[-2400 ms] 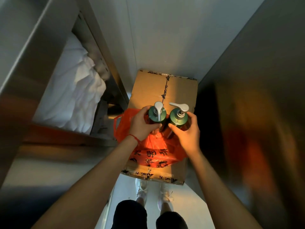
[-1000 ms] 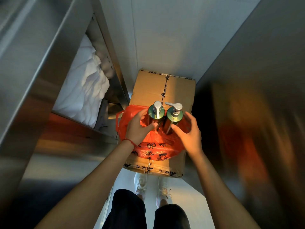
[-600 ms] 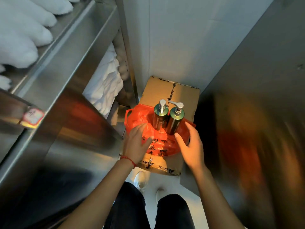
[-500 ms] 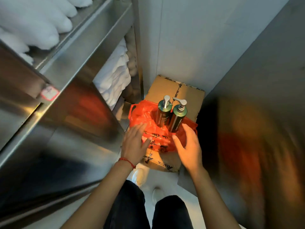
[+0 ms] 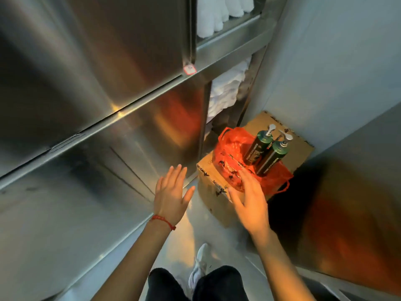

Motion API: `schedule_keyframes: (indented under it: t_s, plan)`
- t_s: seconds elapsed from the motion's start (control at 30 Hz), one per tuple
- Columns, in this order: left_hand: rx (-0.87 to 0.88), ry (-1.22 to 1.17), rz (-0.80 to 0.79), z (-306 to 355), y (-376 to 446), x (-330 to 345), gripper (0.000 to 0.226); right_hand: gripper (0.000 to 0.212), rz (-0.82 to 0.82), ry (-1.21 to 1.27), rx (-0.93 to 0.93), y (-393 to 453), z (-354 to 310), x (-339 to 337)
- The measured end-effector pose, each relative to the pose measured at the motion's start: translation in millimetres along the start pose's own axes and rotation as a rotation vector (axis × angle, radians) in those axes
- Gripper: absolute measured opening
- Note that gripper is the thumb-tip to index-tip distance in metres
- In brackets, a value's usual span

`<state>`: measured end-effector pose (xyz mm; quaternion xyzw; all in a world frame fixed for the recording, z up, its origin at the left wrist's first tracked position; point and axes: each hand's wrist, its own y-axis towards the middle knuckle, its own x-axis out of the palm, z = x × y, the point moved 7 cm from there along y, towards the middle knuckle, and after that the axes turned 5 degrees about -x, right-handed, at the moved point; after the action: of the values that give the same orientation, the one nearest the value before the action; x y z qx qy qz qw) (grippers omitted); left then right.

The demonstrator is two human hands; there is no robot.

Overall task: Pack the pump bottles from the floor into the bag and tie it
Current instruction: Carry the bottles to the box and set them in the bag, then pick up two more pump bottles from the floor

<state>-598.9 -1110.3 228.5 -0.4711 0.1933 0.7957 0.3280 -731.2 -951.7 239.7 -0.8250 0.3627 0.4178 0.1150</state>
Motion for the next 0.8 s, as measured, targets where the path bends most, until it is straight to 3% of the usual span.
schedule_keyframes:
  t_s: [0.4,0.5,0.6,0.8]
  plan:
    - [-0.285,0.033,0.111,-111.0,-143.1,-83.7,0.053,0.053,-0.269,-0.09,-0.353,-63.3,-142.0,73.1]
    - [-0.374,0.068,0.183,-131.6,-182.4,-107.3,0.065,0.054,-0.344,-0.102,-0.476,-74.0,-178.0,91.6]
    - [-0.509,0.091,0.275,-152.6,-223.7,-124.5,0.052,0.053,-0.431,-0.094,-0.602,-83.7,-212.4,111.2]
    - [-0.84,0.095,0.395,-177.2,-313.9,-135.4,0.055,0.053,-0.641,-0.039,-0.882,-122.5,-274.5,145.3]
